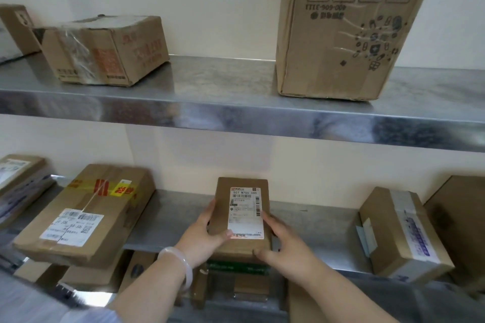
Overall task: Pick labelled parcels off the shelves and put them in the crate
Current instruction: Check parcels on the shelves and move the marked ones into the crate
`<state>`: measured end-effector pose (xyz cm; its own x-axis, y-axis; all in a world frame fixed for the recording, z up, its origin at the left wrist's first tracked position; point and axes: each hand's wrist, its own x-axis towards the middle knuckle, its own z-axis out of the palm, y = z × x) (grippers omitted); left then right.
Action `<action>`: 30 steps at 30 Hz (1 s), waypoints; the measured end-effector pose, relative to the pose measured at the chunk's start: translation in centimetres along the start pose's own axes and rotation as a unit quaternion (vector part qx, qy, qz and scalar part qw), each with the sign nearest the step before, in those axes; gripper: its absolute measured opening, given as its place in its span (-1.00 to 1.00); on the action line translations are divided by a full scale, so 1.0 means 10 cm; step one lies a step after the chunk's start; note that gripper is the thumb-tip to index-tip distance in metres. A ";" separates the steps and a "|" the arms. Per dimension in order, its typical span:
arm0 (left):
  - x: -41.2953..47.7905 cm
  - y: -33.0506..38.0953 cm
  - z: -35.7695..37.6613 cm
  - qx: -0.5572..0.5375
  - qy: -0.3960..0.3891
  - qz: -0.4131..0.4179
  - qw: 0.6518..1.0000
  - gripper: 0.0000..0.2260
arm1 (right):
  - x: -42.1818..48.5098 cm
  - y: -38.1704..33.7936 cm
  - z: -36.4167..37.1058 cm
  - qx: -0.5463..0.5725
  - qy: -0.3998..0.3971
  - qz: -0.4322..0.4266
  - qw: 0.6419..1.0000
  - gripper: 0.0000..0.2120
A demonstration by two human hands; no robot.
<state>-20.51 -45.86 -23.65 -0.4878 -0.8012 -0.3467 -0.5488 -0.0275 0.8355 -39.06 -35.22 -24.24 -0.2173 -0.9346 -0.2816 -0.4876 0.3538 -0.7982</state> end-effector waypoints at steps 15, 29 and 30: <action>0.00 1.04 0.67 0.364 0.051 0.209 0.906 -0.19 | -0.89 0.31 -0.89 -0.143 0.246 0.007 0.959 -0.30; -0.02 1.41 1.72 0.362 -0.146 0.317 0.864 -0.26 | -1.51 0.71 -0.95 -0.137 0.349 0.138 0.917 -0.23; -0.01 1.42 1.75 0.355 -0.158 0.316 0.865 -0.27 | -1.54 0.70 -0.96 -0.138 0.353 0.152 0.913 -0.24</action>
<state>-40.17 -35.71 -19.22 -0.9425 -0.3155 -0.1098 -0.3292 0.8209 0.4666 -47.30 -18.02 -20.40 -0.8209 -0.5706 0.0235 -0.4881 0.6796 -0.5476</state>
